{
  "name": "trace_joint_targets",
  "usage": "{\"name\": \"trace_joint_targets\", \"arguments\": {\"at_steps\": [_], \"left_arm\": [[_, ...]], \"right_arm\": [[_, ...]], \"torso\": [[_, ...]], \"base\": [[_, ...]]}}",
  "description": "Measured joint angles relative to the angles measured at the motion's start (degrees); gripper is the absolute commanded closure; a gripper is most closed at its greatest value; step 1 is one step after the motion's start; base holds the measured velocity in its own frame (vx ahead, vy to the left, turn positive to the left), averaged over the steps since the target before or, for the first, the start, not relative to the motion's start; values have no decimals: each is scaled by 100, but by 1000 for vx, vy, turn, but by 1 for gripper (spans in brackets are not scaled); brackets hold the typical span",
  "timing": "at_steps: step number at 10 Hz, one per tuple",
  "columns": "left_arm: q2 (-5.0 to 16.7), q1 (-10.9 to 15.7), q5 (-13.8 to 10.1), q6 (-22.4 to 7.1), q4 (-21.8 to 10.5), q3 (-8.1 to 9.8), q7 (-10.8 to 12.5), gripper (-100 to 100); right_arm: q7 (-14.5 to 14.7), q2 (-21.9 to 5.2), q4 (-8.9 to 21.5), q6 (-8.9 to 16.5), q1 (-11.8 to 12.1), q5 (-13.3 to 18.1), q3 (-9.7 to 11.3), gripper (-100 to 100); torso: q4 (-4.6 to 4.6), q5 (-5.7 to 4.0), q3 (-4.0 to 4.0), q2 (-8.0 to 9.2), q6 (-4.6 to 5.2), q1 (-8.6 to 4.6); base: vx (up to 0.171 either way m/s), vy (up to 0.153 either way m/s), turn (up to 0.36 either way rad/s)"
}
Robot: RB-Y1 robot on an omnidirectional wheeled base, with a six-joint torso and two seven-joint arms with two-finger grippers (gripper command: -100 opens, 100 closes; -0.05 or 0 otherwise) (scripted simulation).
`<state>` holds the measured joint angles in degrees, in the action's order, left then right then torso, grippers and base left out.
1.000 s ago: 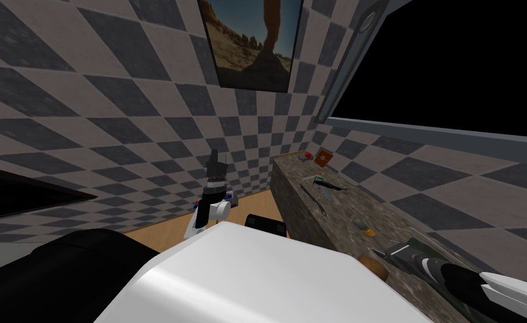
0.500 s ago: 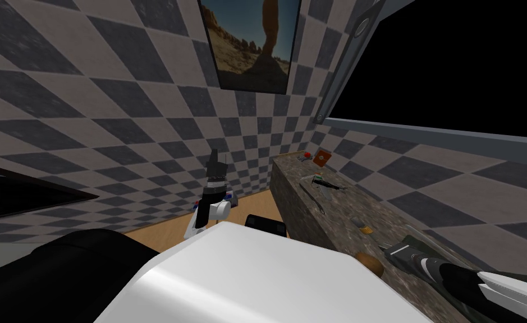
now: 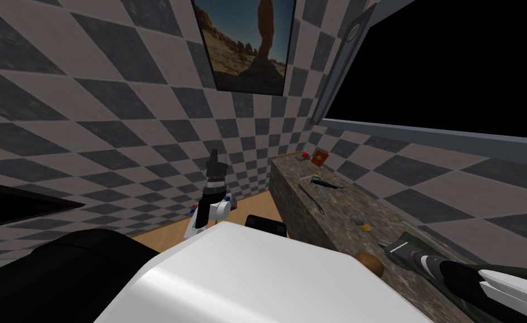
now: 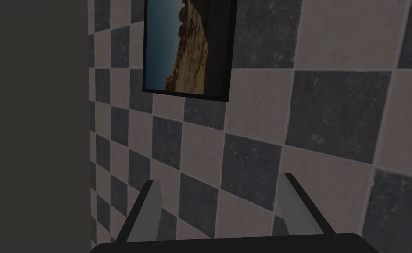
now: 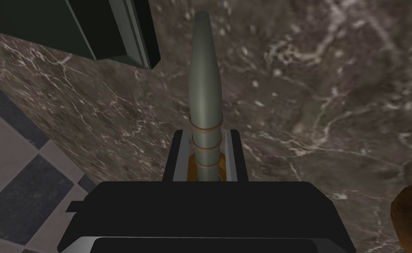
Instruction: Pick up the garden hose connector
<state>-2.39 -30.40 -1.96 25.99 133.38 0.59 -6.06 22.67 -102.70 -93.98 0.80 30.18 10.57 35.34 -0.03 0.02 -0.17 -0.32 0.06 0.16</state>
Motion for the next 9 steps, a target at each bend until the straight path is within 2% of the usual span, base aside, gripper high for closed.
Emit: {"name": "trace_joint_targets", "arguments": {"at_steps": [1, 2, 3, 4, 5, 6, 8, 9], "left_arm": [[0, -1, 0, 0, 0, 0, 0, 0], [0, 0, 0, 0, 0, 0, 0, 0], [0, 0, 0, 0, 0, 0, 0, 0], [0, 0, 0, 0, 0, 0, 0, 0], [0, 1, 0, 0, 0, 0, 0, 0], [0, 0, 0, 0, 0, 0, 0, 0], [0, 1, 0, 0, 0, 0, 0, 0], [0, 0, 0, 0, 0, 0, 0, 0]], "right_arm": [[-22, 121, 173, -161, 50, 187, -210, 100], [-22, 162, 327, -327, 44, 308, -293, 100], [0, 276, 486, -493, 67, 464, -473, 100], [4, 327, 642, -652, 20, 604, -509, 100], [-10, 357, 766, -786, -74, 684, -447, 100], [31, 458, 904, -939, 20, 809, -670, 100], [10, 529, 1163, -1211, -83, 1006, -673, 100], [23, 642, 1338, -1375, -97, 1161, -807, 100]], "torso": [[0, 2, -3, -6, 0, 14], [0, 5, 0, 1, -2, 13], [1, 4, 1, 1, 3, 12], [1, 5, 1, 2, -3, 10], [2, 2, 6, 13, -5, 0], [3, 3, 8, 14, 7, 0], [3, 2, 10, 18, -4, -3], [2, 4, 6, 10, 6, 5]], "base": [[74, 76, -93], [84, 67, -175], [79, 68, -91], [33, 32, 15], [53, 42, -154], [59, 51, -107], [54, 45, -81], [61, 76, -106]]}}
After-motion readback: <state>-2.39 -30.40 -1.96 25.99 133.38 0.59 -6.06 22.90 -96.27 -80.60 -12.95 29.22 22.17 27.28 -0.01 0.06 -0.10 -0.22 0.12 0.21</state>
